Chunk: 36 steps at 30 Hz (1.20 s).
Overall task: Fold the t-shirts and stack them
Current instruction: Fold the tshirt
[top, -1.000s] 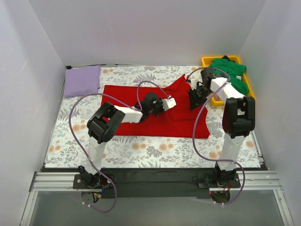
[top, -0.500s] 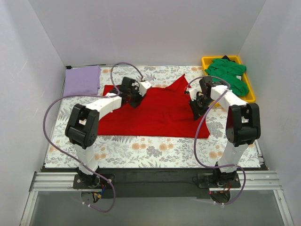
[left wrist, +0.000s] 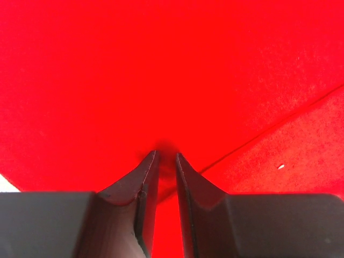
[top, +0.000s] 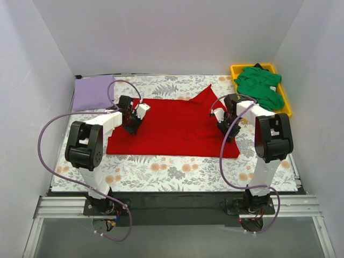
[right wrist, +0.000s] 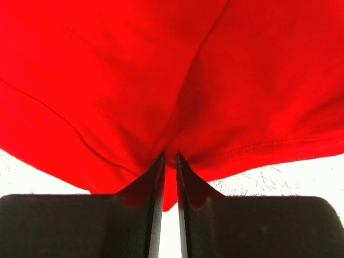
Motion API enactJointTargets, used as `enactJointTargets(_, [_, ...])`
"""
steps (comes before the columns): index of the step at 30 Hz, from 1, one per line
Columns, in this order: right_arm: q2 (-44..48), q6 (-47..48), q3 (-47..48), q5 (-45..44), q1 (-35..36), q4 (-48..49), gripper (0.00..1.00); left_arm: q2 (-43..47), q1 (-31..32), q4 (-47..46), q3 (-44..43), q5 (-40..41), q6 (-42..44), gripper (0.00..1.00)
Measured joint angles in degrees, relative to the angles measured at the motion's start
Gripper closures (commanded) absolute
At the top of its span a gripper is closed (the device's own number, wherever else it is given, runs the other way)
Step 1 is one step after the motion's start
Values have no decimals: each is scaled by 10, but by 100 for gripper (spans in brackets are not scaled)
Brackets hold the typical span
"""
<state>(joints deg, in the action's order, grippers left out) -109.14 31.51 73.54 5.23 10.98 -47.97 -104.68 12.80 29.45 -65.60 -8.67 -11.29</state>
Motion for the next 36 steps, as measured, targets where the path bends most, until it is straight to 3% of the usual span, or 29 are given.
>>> enactJointTargets(11, [92,34,-119,-40,47,26,79,123,-2,-29,148,12,15,85])
enactJointTargets(18, [145,45,-152,-22,62,-31,72,167,-3,49,172,-11,19,80])
enactJointTargets(22, [143,47,-77,12,42,-62,69,167,-6,111,122,-49,19,77])
enactJointTargets(27, [82,31,105,60,9,-62,68,153,-19,121,8,-99,12,73])
enactJointTargets(32, [-26,12,255,85,-4,-54,66,74,-54,91,-102,-133,-21,69])
enactJointTargets(36, [-130,-12,363,104,-11,-45,65,-19,-93,97,-193,-162,-44,58])
